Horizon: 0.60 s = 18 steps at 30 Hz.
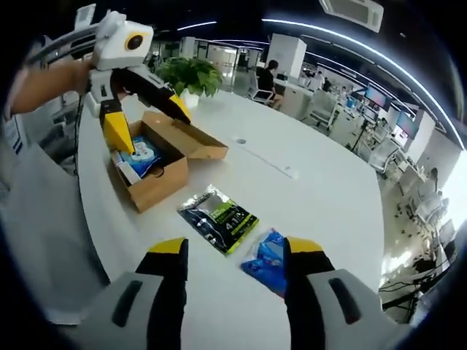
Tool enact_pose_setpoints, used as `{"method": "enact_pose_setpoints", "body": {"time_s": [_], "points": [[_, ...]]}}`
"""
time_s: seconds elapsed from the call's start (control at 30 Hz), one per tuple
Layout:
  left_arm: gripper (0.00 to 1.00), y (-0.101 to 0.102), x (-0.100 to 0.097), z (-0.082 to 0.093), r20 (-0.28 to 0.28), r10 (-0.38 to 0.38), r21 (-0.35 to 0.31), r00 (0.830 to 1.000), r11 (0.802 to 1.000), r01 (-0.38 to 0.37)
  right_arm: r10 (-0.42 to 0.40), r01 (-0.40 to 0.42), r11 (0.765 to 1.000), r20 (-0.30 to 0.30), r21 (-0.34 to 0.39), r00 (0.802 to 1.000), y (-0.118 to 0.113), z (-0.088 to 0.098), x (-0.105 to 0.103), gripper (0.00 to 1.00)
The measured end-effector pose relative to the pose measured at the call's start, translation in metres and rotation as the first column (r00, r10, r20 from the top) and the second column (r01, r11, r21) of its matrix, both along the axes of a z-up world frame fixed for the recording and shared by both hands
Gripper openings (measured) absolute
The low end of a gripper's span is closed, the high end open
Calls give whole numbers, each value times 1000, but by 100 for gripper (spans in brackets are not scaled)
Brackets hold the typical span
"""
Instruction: Operate the shoe box by opening the lid, removing the specified soft item, and placing it in the target area until the item is outside and the box remains undamaged.
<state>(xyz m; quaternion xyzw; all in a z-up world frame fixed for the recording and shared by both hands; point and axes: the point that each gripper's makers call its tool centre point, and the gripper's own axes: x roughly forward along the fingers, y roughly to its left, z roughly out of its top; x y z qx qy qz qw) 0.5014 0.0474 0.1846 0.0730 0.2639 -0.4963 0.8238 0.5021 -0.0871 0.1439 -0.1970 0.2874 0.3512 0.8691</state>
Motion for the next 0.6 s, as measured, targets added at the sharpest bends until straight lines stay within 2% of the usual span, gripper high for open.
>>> {"method": "enact_pose_setpoints", "body": {"time_s": [0.17, 0.3, 0.6], "points": [[79, 38, -7, 4, 0, 56, 7, 998, 998, -56, -5, 5, 999, 10, 35, 1000, 20, 11, -10, 56], [81, 70, -12, 8, 14, 105, -14, 994, 994, -105, -8, 7, 998, 7, 60, 1000, 37, 15, -19, 60], [90, 140, -29, 1, 26, 217, -8, 976, 976, -217, 28, -27, 996, -15, 84, 999, 77, 15, -35, 73]]}}
